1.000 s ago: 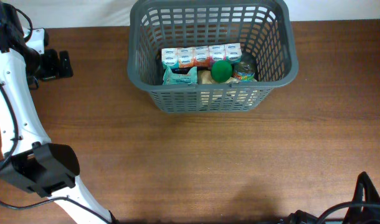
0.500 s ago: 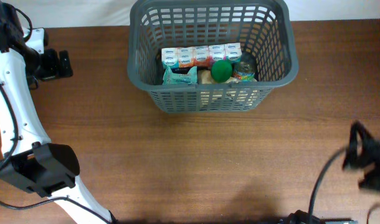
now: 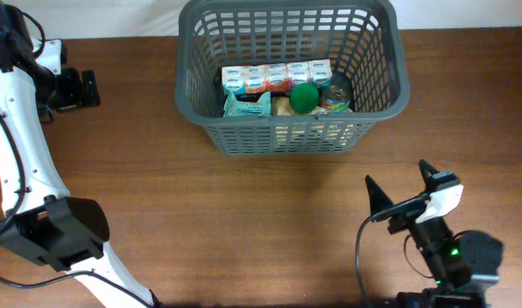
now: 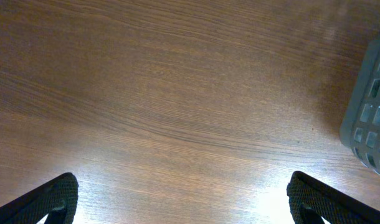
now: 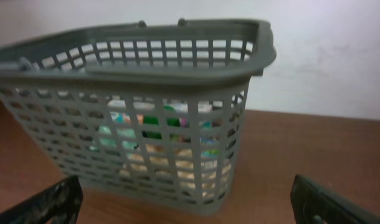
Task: Pack container
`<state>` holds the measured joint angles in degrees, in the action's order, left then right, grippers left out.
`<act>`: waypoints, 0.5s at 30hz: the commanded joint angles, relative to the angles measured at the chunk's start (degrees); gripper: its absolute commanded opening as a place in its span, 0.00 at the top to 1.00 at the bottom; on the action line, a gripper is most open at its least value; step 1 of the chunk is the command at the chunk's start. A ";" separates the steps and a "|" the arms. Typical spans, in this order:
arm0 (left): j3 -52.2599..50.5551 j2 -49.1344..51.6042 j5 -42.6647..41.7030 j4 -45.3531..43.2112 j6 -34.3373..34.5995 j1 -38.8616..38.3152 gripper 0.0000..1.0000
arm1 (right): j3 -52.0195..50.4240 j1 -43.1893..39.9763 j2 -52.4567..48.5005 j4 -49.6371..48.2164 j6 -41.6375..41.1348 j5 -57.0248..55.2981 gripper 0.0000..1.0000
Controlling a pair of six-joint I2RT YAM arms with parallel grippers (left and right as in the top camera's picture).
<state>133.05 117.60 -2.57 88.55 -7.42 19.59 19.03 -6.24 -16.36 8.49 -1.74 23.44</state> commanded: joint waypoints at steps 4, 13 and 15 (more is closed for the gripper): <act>-0.37 -0.17 -0.44 0.02 0.52 0.33 0.01 | -11.74 0.72 7.67 -6.08 -0.44 -3.13 0.01; -0.37 -0.17 -0.44 0.02 0.52 0.33 0.01 | -18.71 2.10 16.17 -7.52 -0.44 -3.10 0.01; -0.37 -0.17 -0.44 0.02 0.52 0.33 0.01 | -18.71 2.10 16.17 -6.25 -0.44 -3.10 0.01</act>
<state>132.99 117.60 -2.59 88.53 -7.42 19.59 1.19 -4.78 -0.89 1.39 -1.72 20.86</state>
